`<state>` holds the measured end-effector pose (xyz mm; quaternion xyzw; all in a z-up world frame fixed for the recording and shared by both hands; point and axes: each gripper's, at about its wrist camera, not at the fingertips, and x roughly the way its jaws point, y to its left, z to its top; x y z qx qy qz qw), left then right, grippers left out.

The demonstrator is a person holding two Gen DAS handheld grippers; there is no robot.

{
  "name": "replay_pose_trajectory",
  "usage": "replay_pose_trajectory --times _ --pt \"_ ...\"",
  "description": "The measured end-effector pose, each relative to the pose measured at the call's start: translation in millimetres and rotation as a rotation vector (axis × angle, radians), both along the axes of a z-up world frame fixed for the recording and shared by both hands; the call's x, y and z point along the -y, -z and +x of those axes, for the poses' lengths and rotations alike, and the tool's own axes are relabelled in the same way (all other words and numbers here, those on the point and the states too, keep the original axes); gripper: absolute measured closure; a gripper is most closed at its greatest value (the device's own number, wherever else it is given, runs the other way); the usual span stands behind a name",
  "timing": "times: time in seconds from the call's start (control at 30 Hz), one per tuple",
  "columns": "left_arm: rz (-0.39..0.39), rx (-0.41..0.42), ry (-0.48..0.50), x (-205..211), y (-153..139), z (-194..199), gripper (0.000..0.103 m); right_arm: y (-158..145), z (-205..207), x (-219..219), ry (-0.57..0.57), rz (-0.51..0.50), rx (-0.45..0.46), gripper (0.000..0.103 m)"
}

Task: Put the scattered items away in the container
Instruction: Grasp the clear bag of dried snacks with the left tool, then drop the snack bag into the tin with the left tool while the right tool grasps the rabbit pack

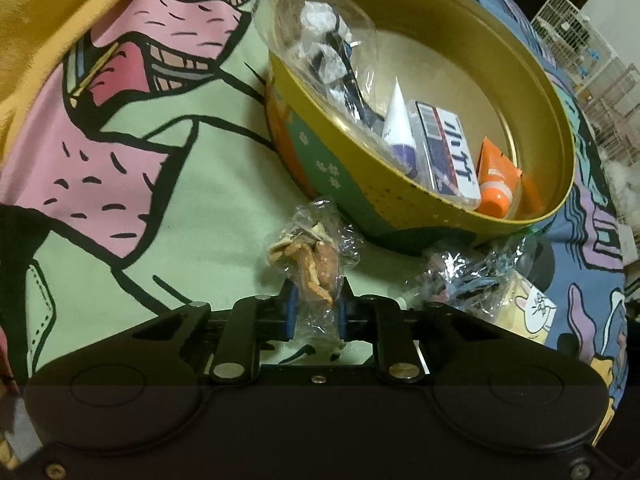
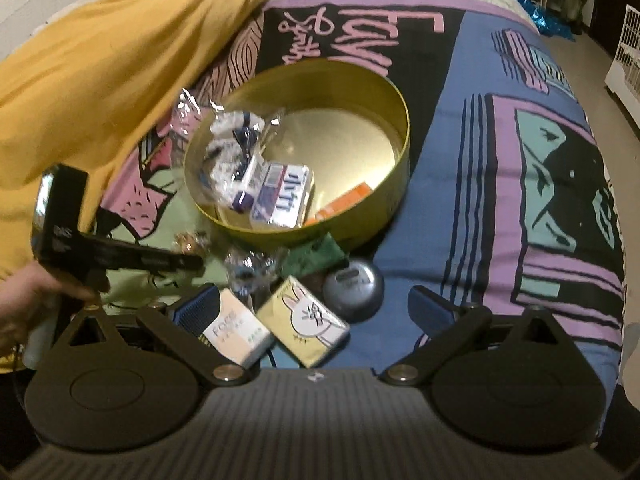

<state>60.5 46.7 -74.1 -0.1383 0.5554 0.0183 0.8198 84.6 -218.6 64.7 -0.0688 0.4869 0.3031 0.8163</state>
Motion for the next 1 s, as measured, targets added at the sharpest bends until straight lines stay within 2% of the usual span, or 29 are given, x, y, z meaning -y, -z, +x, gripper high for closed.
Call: replay_pose_trajectory --times 0.23,0.5,0.73,1.0 --pt "-0.002 0.047 -0.017 -4 -20 -5 0.086 10 0 3 -0.007 0.005 -0.023 0.0" --pt "-0.004 0.103 -0.06 -12 -41 -8 0.086 29 -3 -1 -0.122 0.06 -0.041 0.0" --pt "-0.013 0.155 -0.108 -21 -60 -11 0.086 44 -11 -9 -0.217 0.001 0.036 0.0" --pt "-0.004 0.238 -0.144 -27 -86 -13 0.086 63 -13 -21 -0.312 -0.084 0.061 0.0"
